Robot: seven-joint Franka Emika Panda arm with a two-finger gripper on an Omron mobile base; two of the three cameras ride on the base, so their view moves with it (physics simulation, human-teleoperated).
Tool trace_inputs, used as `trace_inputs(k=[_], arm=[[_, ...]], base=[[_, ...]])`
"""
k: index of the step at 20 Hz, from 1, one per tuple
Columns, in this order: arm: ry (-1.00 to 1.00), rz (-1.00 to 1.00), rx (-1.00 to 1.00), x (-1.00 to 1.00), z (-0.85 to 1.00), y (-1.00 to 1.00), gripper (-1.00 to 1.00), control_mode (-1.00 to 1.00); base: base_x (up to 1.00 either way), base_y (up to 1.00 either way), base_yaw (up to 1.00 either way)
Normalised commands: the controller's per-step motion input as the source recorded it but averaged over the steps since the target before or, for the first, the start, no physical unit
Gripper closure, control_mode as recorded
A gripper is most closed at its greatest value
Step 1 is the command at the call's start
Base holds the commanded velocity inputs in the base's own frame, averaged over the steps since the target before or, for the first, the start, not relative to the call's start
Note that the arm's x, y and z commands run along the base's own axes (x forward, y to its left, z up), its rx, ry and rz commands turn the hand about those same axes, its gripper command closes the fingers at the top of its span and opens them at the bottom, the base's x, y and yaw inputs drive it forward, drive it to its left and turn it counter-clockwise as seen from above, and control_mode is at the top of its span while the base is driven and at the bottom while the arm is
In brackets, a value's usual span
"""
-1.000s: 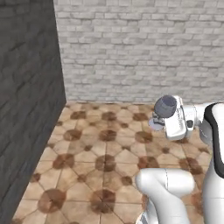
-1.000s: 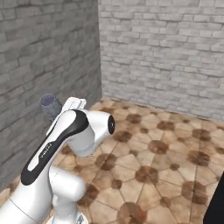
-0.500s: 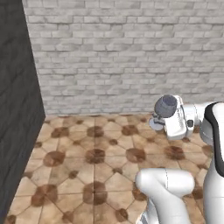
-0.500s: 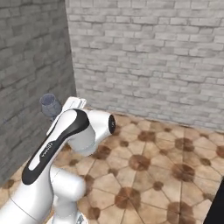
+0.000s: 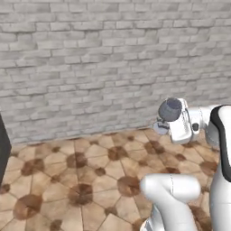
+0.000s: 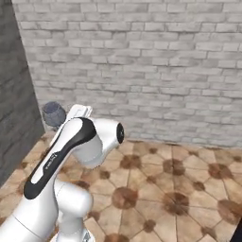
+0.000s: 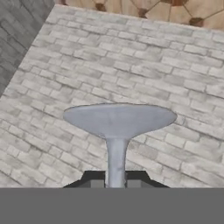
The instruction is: Retrieve the wine glasses from the counter and place one next to each plate.
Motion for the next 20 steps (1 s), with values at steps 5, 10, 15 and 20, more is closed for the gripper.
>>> trace_inputs(k=[5,10,15,20], arm=[[0.0,0.0,0.0,0.0,0.0,0.0,1.0,1.0],[0.0,0.0,0.0,0.0,0.0,0.0,1.0,1.0],[0.0,0.0,0.0,0.0,0.0,0.0,1.0,1.0],[0.0,0.0,0.0,0.0,0.0,0.0,1.0,1.0]], base=[[0.9,0.0,-0.64],[0.27,0.0,-0.91],[0.24,0.13,-0.96],[0.38,0.35,-0.93]])
